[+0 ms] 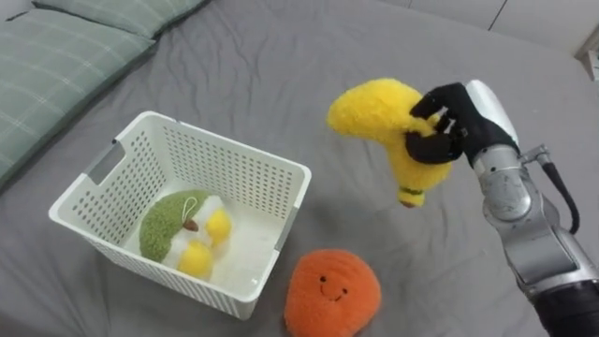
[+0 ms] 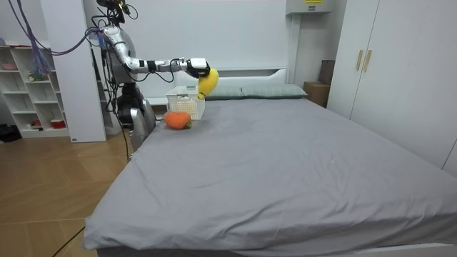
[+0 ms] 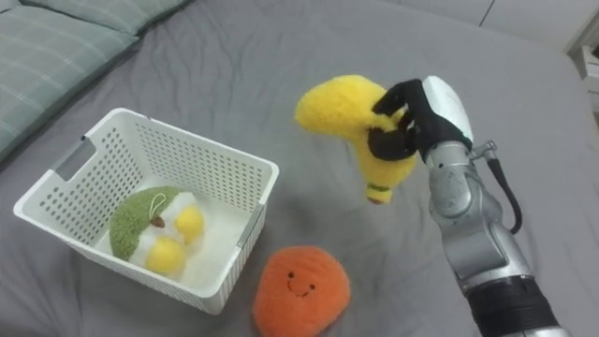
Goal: Collect toys from the bed
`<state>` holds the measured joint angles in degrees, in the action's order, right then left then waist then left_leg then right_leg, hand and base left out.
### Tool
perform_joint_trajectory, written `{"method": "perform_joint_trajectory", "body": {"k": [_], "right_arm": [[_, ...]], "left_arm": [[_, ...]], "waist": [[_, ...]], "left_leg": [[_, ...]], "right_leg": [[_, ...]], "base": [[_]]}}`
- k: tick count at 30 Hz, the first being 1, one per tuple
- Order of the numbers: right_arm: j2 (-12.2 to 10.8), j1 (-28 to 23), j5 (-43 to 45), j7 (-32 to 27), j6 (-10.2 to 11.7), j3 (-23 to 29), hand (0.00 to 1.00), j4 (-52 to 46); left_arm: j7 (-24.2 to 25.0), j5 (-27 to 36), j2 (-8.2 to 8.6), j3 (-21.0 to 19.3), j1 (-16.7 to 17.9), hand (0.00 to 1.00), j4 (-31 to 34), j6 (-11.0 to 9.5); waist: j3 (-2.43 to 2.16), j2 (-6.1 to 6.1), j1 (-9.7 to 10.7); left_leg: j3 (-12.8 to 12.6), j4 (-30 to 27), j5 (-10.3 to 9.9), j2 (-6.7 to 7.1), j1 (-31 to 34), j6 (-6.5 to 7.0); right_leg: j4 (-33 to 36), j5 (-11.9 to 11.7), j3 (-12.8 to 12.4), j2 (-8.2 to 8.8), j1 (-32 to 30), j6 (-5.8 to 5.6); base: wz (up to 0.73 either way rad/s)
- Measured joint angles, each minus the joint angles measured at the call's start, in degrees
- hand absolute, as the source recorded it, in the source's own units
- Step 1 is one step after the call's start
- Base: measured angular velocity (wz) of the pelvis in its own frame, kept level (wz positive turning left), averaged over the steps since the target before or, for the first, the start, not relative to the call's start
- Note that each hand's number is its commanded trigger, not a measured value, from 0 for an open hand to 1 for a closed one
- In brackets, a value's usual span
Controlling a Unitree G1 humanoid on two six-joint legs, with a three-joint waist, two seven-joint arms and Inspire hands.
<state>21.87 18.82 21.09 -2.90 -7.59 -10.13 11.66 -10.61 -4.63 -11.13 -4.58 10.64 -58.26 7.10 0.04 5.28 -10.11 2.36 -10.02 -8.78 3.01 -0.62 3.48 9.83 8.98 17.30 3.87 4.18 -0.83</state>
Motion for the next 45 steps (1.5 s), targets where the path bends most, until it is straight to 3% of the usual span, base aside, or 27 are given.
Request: {"method": "perform_joint_trajectory", "body": {"k": [7,12,19,24,31,34,40,41,42,45], "right_arm": [[-0.4,0.0,0.5,2.5,-1.1,-1.2,1.00,-6.1],[-2.7,0.2,1.7,4.6,-2.5,-4.4,1.00,-8.1],[-6.7,0.4,2.2,6.3,-2.7,-6.8,1.00,-8.8],[-7.6,0.7,2.3,7.5,-3.3,-6.8,1.00,-8.8],[-8.7,5.4,2.5,9.8,-4.4,-10.9,1.00,-8.8],[-8.7,6.4,3.0,10.3,-5.0,-13.8,1.00,-8.7],[-10.0,7.2,4.1,10.6,-5.2,-15.8,1.00,-7.8],[-10.2,7.2,4.4,10.6,-5.3,-15.8,0.93,-7.8],[-10.4,7.2,4.5,10.6,-5.4,-15.8,0.68,-7.8],[-10.5,7.2,4.6,10.6,-5.8,-15.8,0.11,-7.8]], "left_arm": [[0.1,-0.6,0.54,0.2,-1.7,0.00,0.0,0.1],[0.1,-0.6,0.86,0.5,-1.9,0.00,-0.1,0.5],[-0.1,-4.1,1.02,0.4,-1.1,0.00,-0.2,1.0],[0.0,-5.5,1.17,0.1,-0.4,0.00,0.0,1.6],[-0.2,-8.8,1.36,0.1,0.1,0.00,1.0,2.8],[-0.4,-8.5,1.33,0.2,0.1,0.00,1.5,3.1],[0.4,-8.5,1.28,0.2,-0.1,0.00,3.3,4.0],[0.7,-8.5,1.22,0.2,0.0,0.00,3.3,4.2],[1.1,-8.5,1.19,0.2,0.0,0.00,3.4,4.4],[1.2,-8.5,1.21,0.2,0.0,0.00,3.5,4.5]], "waist": [[0.30,-0.04,-1.2],[0.56,-0.30,-2.2],[0.63,-0.31,-5.6],[0.66,-0.19,-8.0],[0.56,1.69,-10.5],[0.80,2.32,-11.7],[0.89,2.33,-13.5],[0.88,2.35,-13.8],[0.87,2.36,-13.8],[0.86,2.45,-13.8]], "left_leg": [[-0.3,0.4,-0.2,-0.06,-0.4,0.12],[-0.2,0.4,-0.2,-0.10,-0.8,0.09],[0.8,0.2,-0.3,0.03,-0.4,0.08],[1.8,-0.4,-0.3,0.37,0.2,0.11],[3.8,-0.9,-0.2,0.76,1.1,0.00],[4.2,-1.1,-0.2,0.82,1.2,0.00],[5.8,-1.8,-0.1,1.34,2.2,-0.04],[6.0,-1.8,0.0,1.43,2.4,-0.03],[6.2,-1.9,0.0,1.57,2.5,0.02],[6.4,-2.2,0.1,1.75,3.0,0.09]], "right_leg": [[0.0,0.0,-0.1,0.01,0.3,-0.03],[0.0,0.0,0.1,-0.06,0.6,-0.04],[-0.1,0.0,1.1,-0.01,0.7,-0.05],[-0.1,0.1,1.8,0.15,0.7,-0.12],[-0.2,0.2,3.4,0.24,0.7,-0.28],[-0.3,0.2,3.6,0.24,0.9,-0.28],[-0.1,0.3,5.6,0.71,0.8,-0.41],[-0.1,0.3,5.8,0.79,0.7,-0.43],[-0.1,0.3,6.3,0.93,0.7,-0.46],[-0.1,0.3,6.5,1.01,0.5,-0.48]], "base": [[-0.02],[0.00],[0.07],[0.09],[0.14],[0.09],[0.14],[0.14],[0.11],[0.07]]}}
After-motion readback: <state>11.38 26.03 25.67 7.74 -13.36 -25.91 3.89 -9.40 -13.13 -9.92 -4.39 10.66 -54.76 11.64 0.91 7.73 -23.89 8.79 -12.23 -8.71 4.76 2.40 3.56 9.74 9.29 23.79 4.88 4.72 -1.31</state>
